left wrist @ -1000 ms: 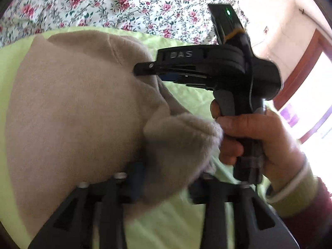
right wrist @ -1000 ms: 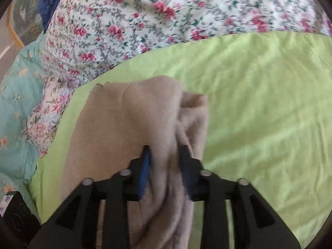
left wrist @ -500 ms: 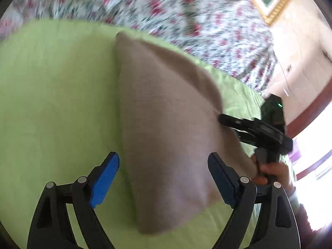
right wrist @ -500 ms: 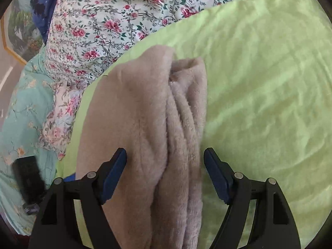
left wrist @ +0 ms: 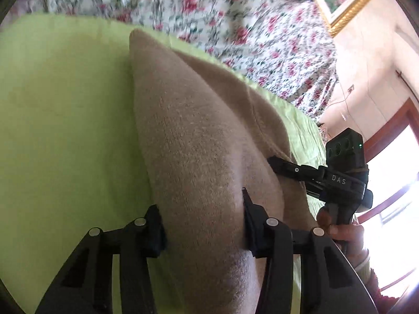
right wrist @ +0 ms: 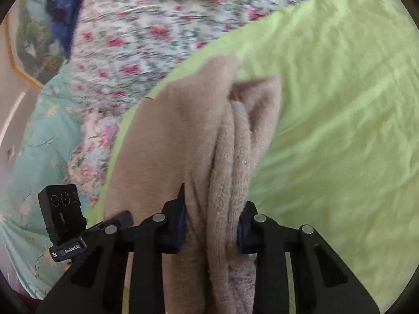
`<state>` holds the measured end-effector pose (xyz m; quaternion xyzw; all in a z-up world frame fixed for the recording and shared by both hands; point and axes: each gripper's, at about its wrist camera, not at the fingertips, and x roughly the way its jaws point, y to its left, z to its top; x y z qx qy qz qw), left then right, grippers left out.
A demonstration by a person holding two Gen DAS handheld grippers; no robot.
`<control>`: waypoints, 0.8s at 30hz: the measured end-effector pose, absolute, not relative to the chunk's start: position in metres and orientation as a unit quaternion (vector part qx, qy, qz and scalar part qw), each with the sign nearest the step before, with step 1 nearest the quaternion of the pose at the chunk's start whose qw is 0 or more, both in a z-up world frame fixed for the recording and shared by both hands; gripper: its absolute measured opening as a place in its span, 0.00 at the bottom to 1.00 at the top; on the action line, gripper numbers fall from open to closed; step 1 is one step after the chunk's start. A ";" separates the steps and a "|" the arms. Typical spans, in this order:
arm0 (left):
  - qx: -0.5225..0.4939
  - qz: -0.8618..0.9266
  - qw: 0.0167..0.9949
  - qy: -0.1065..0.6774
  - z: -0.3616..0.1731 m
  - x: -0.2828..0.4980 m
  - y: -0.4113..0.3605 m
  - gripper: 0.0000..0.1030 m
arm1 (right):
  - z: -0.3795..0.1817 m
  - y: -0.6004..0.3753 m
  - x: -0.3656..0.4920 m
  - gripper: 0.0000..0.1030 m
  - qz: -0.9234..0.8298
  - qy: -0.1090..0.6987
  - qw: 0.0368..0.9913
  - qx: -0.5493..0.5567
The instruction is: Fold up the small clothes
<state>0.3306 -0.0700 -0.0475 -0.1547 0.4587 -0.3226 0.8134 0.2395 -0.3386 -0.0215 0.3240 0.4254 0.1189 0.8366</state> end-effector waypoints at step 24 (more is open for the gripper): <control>-0.113 -0.195 0.872 0.434 -0.032 0.185 0.104 0.72 | 0.003 -0.215 0.198 0.54 0.134 0.408 0.870 0.241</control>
